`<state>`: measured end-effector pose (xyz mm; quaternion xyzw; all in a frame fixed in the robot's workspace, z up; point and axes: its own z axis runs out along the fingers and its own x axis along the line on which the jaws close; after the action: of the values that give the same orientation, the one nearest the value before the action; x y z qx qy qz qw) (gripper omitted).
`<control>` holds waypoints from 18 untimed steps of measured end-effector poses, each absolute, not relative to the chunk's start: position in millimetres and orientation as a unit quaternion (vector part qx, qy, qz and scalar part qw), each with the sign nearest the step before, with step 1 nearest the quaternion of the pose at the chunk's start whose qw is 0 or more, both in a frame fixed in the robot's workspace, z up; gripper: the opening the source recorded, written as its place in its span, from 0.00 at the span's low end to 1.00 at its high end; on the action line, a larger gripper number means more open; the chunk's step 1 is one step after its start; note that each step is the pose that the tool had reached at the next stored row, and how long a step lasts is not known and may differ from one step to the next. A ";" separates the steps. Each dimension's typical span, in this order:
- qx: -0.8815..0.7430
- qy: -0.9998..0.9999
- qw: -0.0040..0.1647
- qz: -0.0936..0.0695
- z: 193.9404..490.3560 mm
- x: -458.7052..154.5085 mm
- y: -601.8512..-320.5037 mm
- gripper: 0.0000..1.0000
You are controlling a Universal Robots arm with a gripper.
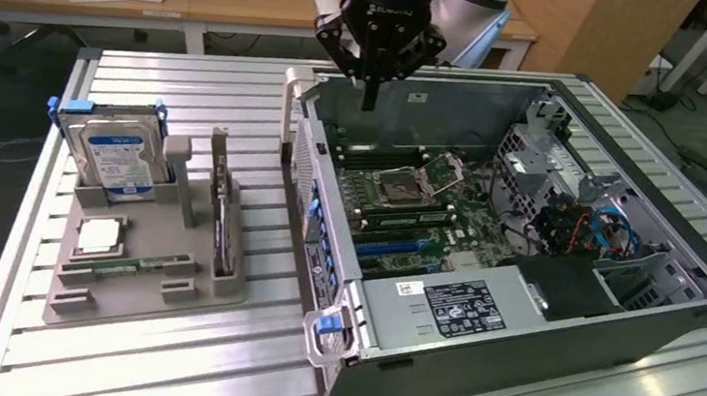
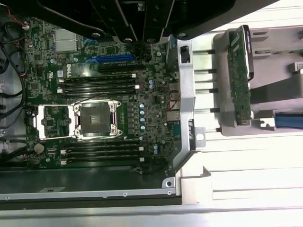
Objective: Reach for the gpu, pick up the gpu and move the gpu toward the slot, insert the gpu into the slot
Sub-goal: 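Reach for the gpu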
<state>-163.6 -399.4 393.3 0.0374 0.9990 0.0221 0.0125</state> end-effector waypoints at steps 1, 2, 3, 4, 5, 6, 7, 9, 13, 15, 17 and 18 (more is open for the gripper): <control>0.037 0.999 0.012 0.022 393.3 -164.9 -399.4 0.10; 0.037 0.999 0.012 0.022 393.3 -166.1 -399.4 0.10; 0.037 0.999 0.012 0.022 393.3 -167.4 -399.5 0.10; 0.037 0.999 0.012 0.022 393.3 -168.8 -399.5 0.10; 0.037 0.999 0.012 0.022 393.3 -170.4 -399.5 0.10; 0.037 0.999 0.012 0.022 393.3 -171.9 -399.5 0.10; 0.037 0.999 0.013 0.022 393.3 -173.4 -399.5 0.10; 0.037 0.999 0.012 0.022 393.3 -176.7 -399.5 0.10; 0.037 0.999 0.013 0.022 393.2 -182.8 -399.5 0.10; 0.037 0.999 0.012 0.022 393.3 -185.9 -399.6 0.10; 0.037 0.999 0.012 0.022 393.3 -188.8 -399.6 0.10; 0.037 0.999 0.012 0.022 393.3 -190.3 -399.6 0.10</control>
<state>-190.3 -399.6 393.3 0.0374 0.9990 0.0221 0.0125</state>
